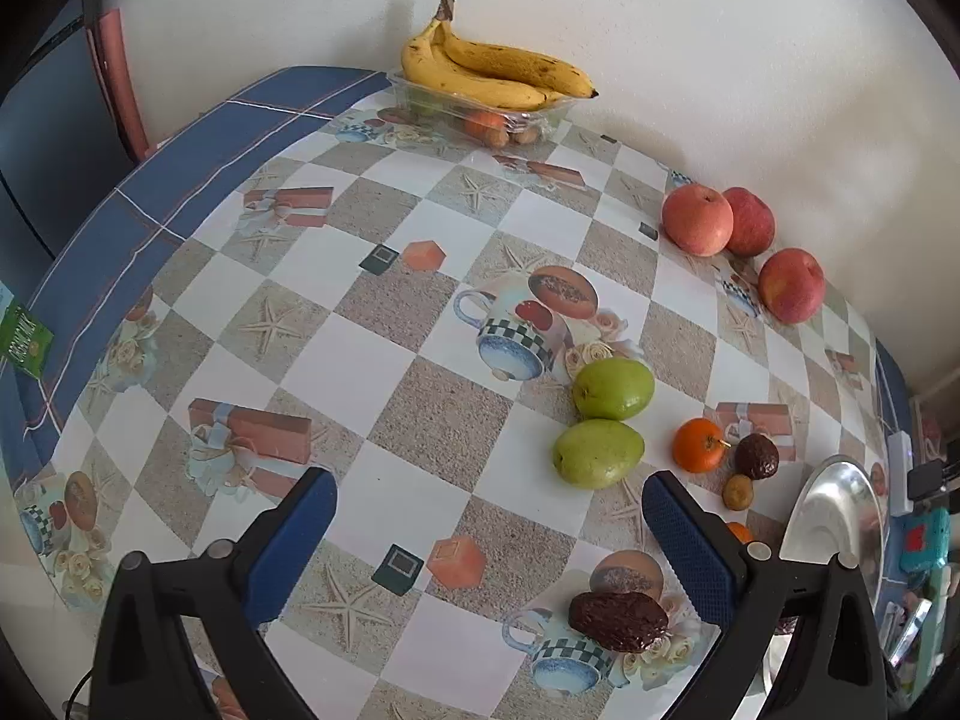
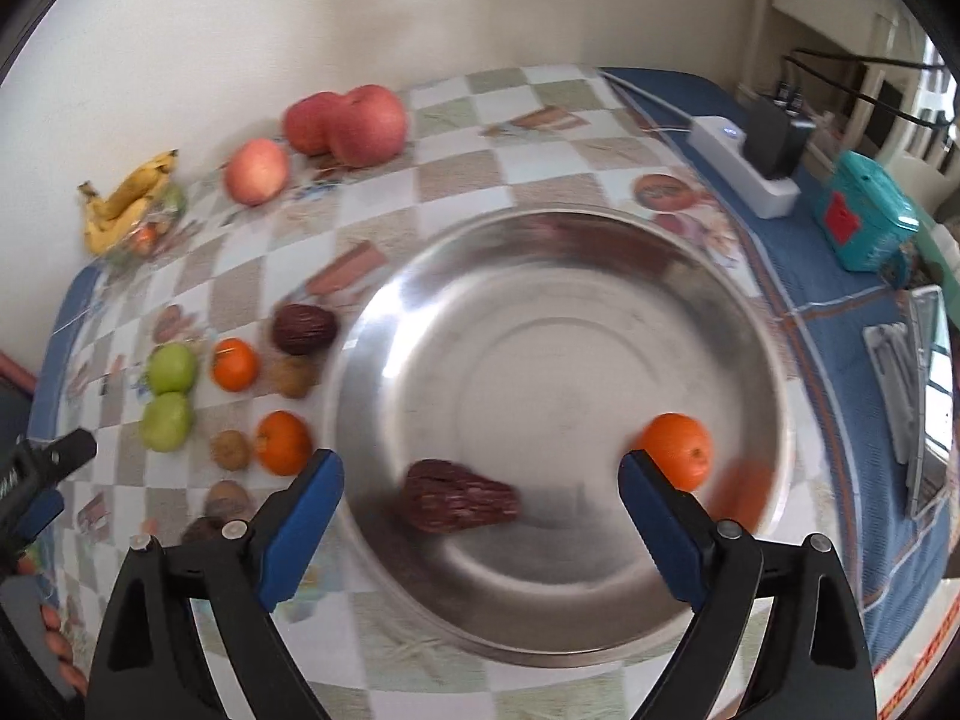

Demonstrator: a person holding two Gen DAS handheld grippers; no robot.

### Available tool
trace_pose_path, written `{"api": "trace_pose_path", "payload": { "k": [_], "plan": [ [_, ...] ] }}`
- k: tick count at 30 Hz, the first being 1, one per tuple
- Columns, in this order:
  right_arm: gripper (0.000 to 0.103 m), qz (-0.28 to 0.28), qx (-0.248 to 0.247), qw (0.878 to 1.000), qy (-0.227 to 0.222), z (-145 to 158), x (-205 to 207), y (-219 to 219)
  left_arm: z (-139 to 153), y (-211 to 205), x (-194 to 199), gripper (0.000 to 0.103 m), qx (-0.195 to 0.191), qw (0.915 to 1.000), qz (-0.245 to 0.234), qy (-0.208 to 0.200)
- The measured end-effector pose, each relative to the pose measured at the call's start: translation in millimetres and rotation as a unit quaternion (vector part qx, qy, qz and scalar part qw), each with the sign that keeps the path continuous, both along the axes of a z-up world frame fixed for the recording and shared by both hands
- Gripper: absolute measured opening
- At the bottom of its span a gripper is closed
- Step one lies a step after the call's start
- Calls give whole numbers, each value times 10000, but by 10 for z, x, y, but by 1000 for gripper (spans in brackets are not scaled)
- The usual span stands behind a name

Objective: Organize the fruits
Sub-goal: 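Open the left tool to drop the date while the right tool releases the orange into the bowl, then grasp another dark red date with the left tool while the right tool grasps another orange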

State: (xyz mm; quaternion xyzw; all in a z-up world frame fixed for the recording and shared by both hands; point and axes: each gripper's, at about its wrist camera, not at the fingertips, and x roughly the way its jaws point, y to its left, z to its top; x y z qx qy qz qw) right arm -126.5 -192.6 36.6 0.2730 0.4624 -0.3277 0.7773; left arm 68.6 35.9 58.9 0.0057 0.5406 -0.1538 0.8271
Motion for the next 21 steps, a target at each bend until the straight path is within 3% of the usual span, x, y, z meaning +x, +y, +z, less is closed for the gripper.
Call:
{"api": "trace_pose_path", "payload": {
  "k": [9,21],
  "plan": [
    [93,433,60,9990,-96,33,221,258,-71,-130,-53,103,31,9995,-280,106],
    [93,338,94,9993,-104,23,165,189,-337,-523,-342,103,196,9910,-1212,533]
  ]
}}
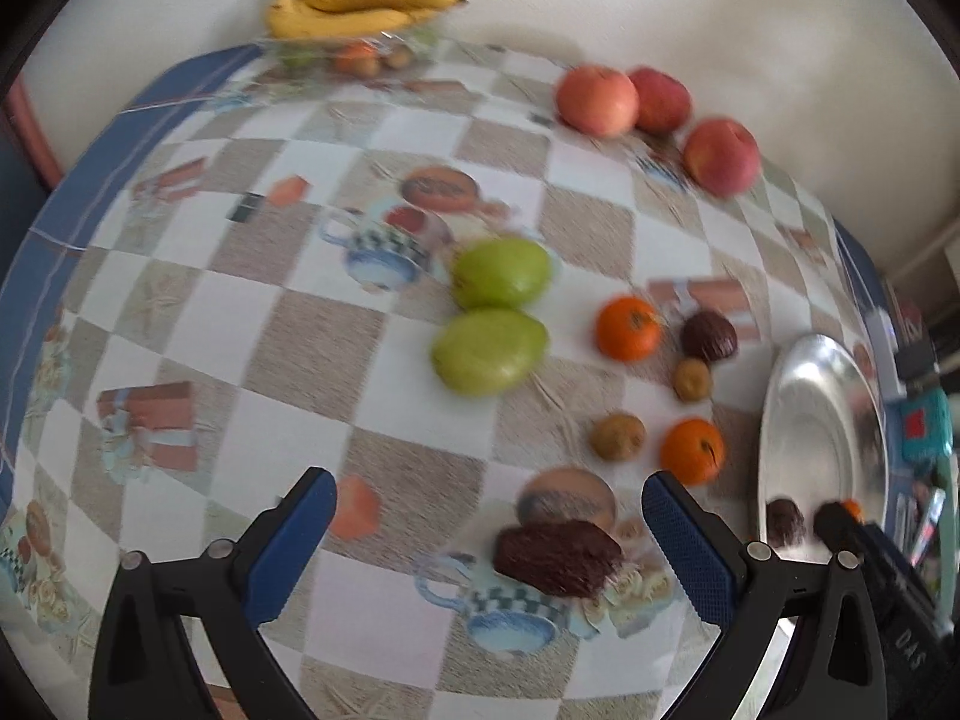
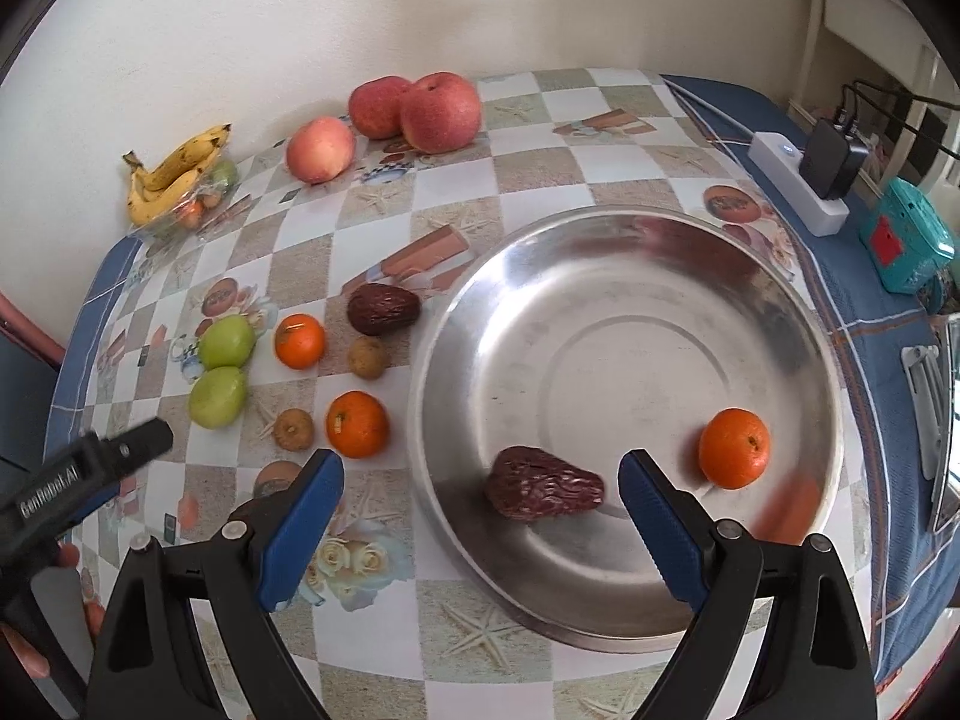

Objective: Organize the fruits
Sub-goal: 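Grasp another dark red date with the left tool while the right tool grasps another orange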

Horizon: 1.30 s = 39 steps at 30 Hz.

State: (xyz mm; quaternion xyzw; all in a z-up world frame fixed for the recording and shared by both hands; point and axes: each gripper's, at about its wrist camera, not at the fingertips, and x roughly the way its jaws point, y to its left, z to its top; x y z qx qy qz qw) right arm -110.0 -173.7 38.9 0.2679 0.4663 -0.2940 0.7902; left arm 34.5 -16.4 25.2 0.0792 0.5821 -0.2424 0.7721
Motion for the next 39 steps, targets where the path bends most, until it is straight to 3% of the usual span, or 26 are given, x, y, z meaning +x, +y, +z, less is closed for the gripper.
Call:
{"api": "trace_pose_path", "payload": {
  "k": [6,9,11,15,20,25,31,39],
  "plan": [
    [93,-190,28,9998,80,-39,-87,-104,-165,-107,-133,99,155,9988,-254,392],
    [93,-198,44,9998,67,-39,-92,-114,-185,-129,-165,87,90,9982,-322,504],
    [93,-181,48,9998,71,-39,-84,-107,-204,-170,-188,86,79,9976,-396,568],
    [93,-134,54,9998,102,-46,-61,-83,-252,-208,-223,69,16,9959,-508,744],
    [93,-113,41,9999,106,-44,-53,-75,-294,-216,-235,60,10,9950,-491,873],
    [93,-113,39,9999,109,-41,-49,-73,-207,-168,-221,60,-194,9957,-427,793],
    [93,-87,11,9999,104,-46,-16,-80,-23,21,-21,60,-399,9977,58,538],
    [92,665,109,9974,-245,1,341,103,3,173,231,60,-635,9940,568,692]
  ]
}}
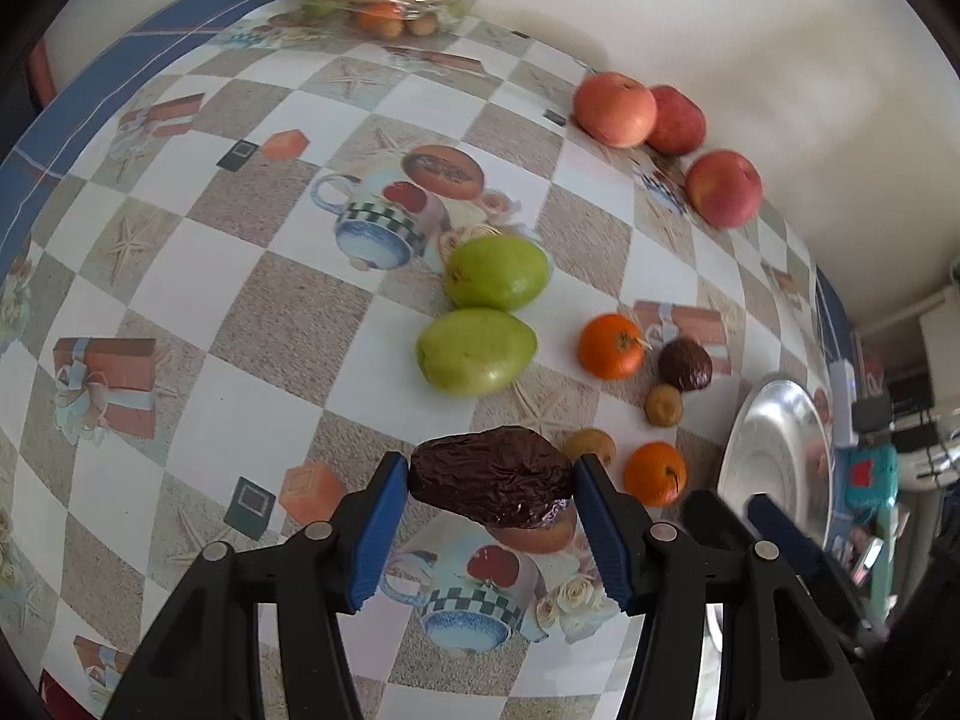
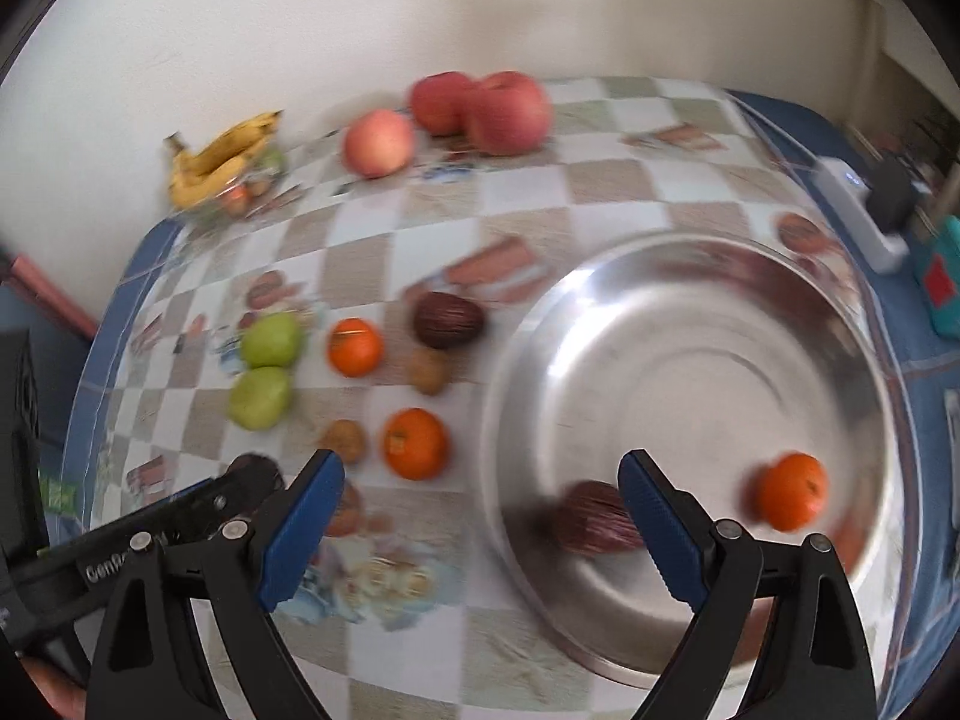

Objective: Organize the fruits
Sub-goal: 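Grasp another dark red date with the left tool while the right tool grasps another orange, then carry the date with the left tool while the right tool carries the orange, releasing both into the bowl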

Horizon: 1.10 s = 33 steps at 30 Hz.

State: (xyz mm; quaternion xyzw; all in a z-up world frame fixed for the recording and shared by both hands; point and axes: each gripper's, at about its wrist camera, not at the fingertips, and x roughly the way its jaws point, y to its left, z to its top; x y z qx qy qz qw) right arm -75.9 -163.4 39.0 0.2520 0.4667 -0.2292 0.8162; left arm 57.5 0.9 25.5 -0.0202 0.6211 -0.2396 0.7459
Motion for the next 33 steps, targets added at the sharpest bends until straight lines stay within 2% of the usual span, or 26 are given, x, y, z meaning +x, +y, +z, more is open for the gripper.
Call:
{"api": "trace_pose_path", "payload": {
  "k": [1,2,3,5,7,9,13,16,20,22,24,33],
  "plan": [
    [91,100,-28,9999,28,-4,67,49,-1,19,31,60,-53,10000,62,34],
    [85,223,-45,9997,51,-10,134,101,5,33,50,60,-78,9999,105,49],
    [75,309,-48,9995,63,-18,185,140,9,33,61,60,-95,9998,144,52],
    [69,439,31,9990,125,-58,292,185,16,41,97,60,-132,9997,208,66],
    [69,477,59,9986,212,-106,366,200,13,53,130,60,-172,9995,262,103],
    [61,518,77,9982,291,-151,408,207,15,63,148,60,-201,9993,296,136],
    [59,525,31,9971,546,-245,513,209,17,92,186,60,-246,9989,362,187],
    [52,496,-117,9948,876,-317,580,208,6,93,209,60,-250,9987,398,213],
    [48,493,-143,9935,1016,-379,628,208,-5,87,220,60,-243,9985,418,240],
    [41,483,-229,9923,1116,-391,645,215,-10,86,224,60,-233,9985,431,246],
    [36,503,-200,9923,1114,-396,660,217,-15,80,225,60,-219,9985,431,242],
    [35,392,-61,9970,663,-176,608,196,-6,-11,209,60,-216,9992,318,135]
  ]
}}
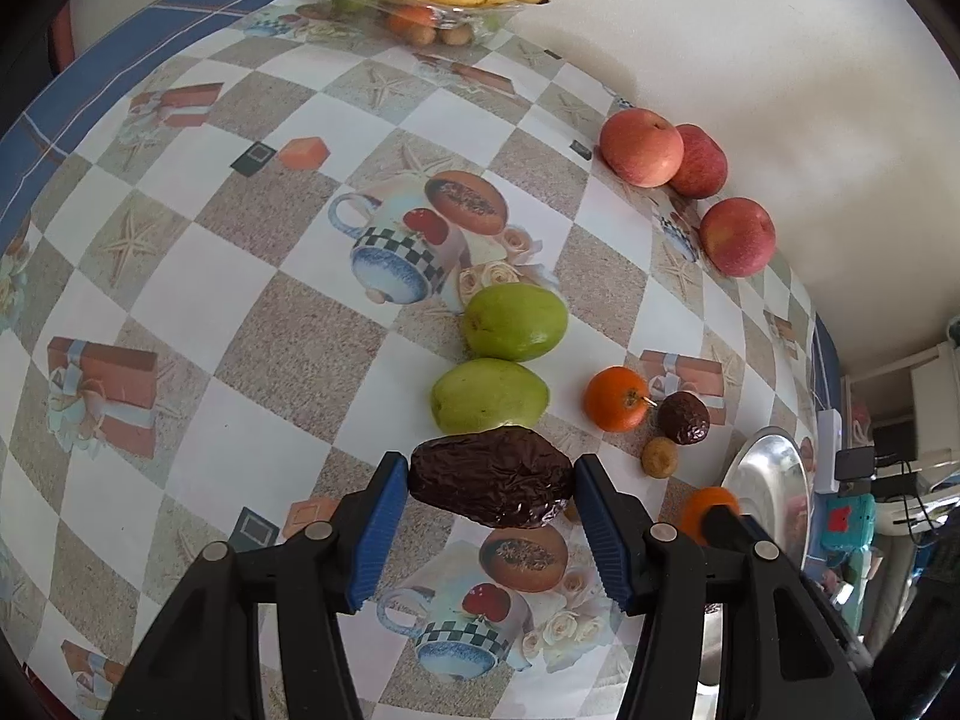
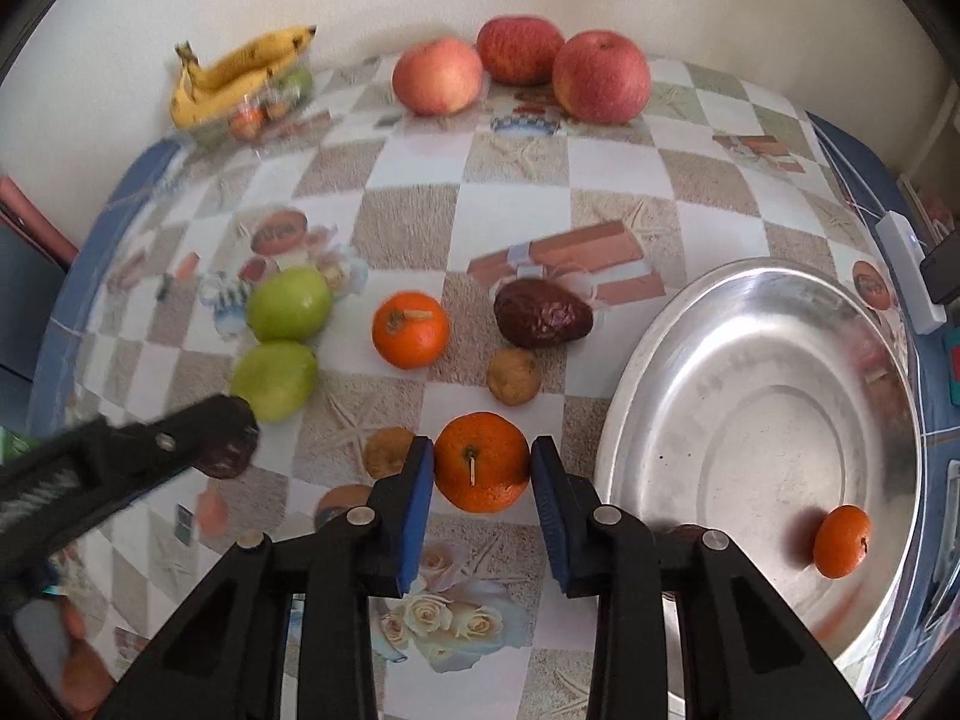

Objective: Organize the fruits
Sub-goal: 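Carry the date with the left tool while the right tool carries the orange, releasing both into the bowl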

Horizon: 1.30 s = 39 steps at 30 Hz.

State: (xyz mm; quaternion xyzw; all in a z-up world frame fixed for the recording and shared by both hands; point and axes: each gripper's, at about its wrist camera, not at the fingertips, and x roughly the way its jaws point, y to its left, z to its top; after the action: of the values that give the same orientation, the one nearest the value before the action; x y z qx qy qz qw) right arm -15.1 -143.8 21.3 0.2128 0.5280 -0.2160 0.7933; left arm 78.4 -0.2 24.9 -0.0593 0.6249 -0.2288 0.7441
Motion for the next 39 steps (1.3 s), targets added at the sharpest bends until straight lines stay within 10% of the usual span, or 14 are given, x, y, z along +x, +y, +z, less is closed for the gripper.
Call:
{"api": "trace_pose_path", "payload": {
  "k": [12,25,39],
  "plan": [
    [35,-791,53,9957,-476,240,-462,-363,154,-490,-353,60,-208,9928,-997,-631],
    [35,-2235,159,9734,-488,211,-1408,-1080,274,-1416,-1082,60,-552,9545,-2627,-1301],
    [35,-2307,214,9716,-483,203,-1448,-1139,177,-1435,-1127,64,-506,9537,-2776,-1037]
  ]
}}
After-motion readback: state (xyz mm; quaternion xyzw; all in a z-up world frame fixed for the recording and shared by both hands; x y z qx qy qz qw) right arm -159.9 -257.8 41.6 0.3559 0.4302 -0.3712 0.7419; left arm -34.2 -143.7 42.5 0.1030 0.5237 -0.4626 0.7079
